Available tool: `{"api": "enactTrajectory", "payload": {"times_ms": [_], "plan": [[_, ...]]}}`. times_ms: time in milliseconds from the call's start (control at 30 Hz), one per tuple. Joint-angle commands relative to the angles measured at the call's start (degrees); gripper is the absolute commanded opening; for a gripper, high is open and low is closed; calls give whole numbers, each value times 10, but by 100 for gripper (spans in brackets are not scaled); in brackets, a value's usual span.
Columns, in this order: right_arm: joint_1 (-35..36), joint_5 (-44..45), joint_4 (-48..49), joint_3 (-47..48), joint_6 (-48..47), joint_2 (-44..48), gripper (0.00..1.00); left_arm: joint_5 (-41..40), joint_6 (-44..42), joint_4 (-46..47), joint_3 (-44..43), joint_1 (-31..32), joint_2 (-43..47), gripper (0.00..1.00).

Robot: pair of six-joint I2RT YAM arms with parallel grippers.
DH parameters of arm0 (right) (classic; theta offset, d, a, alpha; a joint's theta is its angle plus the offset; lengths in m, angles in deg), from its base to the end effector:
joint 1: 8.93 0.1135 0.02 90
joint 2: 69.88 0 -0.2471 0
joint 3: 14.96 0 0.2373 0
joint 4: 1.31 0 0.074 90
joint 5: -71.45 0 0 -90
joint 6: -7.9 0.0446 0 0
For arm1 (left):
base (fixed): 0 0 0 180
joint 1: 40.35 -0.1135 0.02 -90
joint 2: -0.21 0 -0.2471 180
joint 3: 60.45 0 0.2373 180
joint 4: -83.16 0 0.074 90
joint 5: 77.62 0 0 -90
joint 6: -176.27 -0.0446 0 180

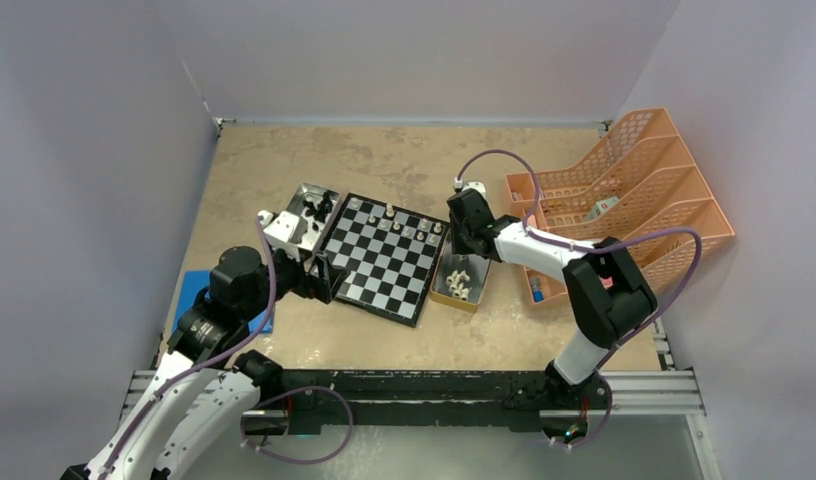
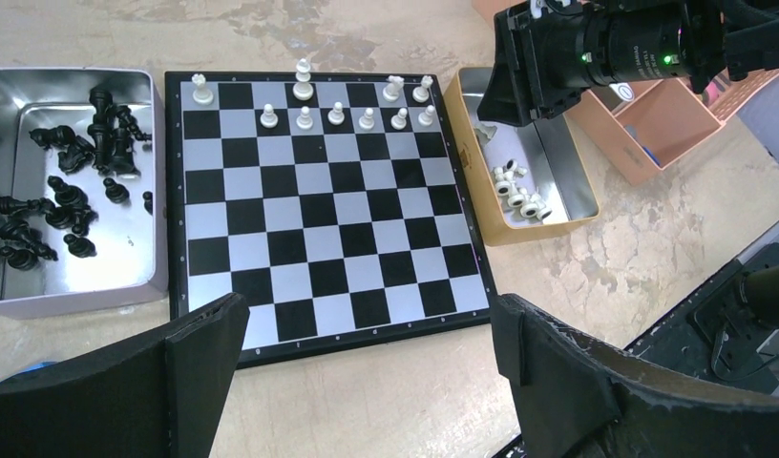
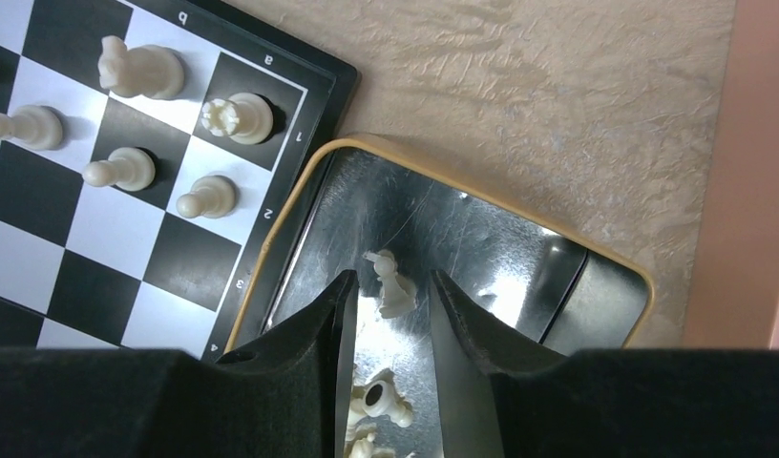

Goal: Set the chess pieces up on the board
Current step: Pick up the chess piece from the storage box.

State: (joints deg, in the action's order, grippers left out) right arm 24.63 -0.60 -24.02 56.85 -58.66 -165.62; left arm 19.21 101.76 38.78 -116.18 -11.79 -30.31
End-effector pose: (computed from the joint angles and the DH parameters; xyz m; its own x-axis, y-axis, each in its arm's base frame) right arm 0.2922 0.1774 0.1785 -0.6949 -0.0069 -0.7191 -0.0797 0.9945 0.0675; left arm 0.1148 -0.0685 0.3012 -0.4311 -0.0673 -0.8998 0.4755 0.8306 -0.2899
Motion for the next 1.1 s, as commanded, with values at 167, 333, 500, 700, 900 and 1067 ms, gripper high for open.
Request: {"api": "enactTrajectory", "payload": {"times_ms": [167, 333, 500, 700, 900, 1067], "plan": [[-6, -40, 1, -9, -15, 0, 34, 3, 3, 19, -8, 2, 15, 100], [-6, -37, -25, 5, -15, -18, 33, 11, 1, 18, -11, 2, 3, 100], [-6, -30, -40, 11, -14, -22, 36, 13, 2, 18, -11, 2, 2, 100], [-6, -44, -36, 11, -18, -27, 31, 12, 2, 17, -11, 2, 1, 100], [-6, -57, -28, 10, -26, -31, 25, 14, 1, 18, -11, 2, -1, 99], [-6, -55, -28, 12, -27, -33, 21, 16, 1, 19, -10, 2, -1, 98]]}}
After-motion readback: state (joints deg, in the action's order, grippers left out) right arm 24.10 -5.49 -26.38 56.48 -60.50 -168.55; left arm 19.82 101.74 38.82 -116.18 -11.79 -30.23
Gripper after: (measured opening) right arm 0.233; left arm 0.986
